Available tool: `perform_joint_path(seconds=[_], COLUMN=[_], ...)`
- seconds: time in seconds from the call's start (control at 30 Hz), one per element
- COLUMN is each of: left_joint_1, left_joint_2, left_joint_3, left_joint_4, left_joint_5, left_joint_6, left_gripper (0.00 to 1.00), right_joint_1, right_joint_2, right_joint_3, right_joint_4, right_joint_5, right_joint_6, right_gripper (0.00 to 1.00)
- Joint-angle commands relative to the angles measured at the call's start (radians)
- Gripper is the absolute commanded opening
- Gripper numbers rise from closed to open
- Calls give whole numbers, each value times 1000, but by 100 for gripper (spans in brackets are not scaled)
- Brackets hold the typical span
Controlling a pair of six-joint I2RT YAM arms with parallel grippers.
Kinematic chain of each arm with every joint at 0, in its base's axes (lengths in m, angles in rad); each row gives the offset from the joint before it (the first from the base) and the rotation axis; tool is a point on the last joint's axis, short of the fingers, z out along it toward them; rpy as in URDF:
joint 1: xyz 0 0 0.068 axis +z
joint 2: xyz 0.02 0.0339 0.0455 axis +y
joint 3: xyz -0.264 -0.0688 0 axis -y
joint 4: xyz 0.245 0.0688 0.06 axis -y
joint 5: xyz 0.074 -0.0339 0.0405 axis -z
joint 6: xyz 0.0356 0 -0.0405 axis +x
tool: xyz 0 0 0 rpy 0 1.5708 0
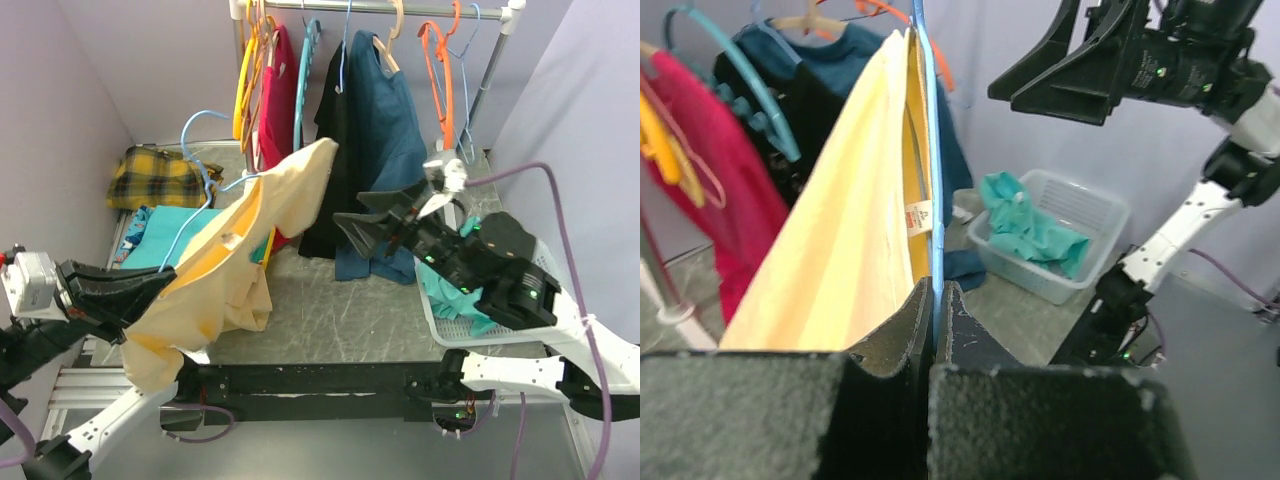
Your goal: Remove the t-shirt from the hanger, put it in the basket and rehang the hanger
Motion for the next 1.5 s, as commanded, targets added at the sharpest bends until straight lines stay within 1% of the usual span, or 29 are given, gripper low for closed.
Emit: perform_joint_path(seconds=[0.0,0.03,0.17,0.2,0.27,0.3,0.33,0.37,0.43,0.5,0.57,0.67,0.73,0.8,0.9,0.97,1.2,1.3,1.47], left_joint_1=[-17,-19,-26,-26,-13,-7,-2,4,4,6,4,6,4,4,4,4,4,4,6], left_joint_2=[66,76,119,123,125,122,116,102,82,71,80,89,82,65,54,47,37,37,33], left_joint_3=[79,90,111,87,29,-46,-82,-150,-203,-231,-229,-243,-260,-283,-312,-335,-370,-379,-384], left_joint_4=[179,188,240,269,307,326,350,364,386,366,294,229,225,225,214,209,199,194,174], left_joint_5=[135,146,215,229,269,277,284,281,277,280,277,286,298,310,332,317,257,263,318], left_joint_6=[-45,-53,-68,-82,-106,-125,-130,-134,-137,-108,-62,-24,-16,-13,-7,-10,-22,-13,10], left_gripper=[1,1,1,1,1,1,1,1,1,1,1,1,1,1,1,1,1,1,1], right_joint_1=[14,12,14,15,15,15,15,15,23,44,67,112,127,141,158,172,224,227,227], right_joint_2=[-93,-103,-112,-113,-121,-124,-118,-109,-58,-3,26,75,106,126,121,111,88,74,121], right_joint_3=[15,18,84,96,99,90,79,82,99,105,99,79,59,26,-17,-34,-2,-30,-24], right_joint_4=[40,43,-24,-34,-34,-29,-29,-55,-93,-141,-158,-170,-178,-154,-88,-39,-84,-68,-49], right_joint_5=[-18,-20,-48,-86,-117,-132,-132,-137,-147,-155,-164,-157,-158,-79,-12,12,-17,26,64], right_joint_6=[-87,-110,-161,-167,-232,-248,-270,-278,-296,-314,-341,-365,-374,-382,-417,-430,-437,-462,-521], right_gripper=[73,75,77,77,77,77,78,78,78,78,79,79,79,80,80,80,79,80,80])
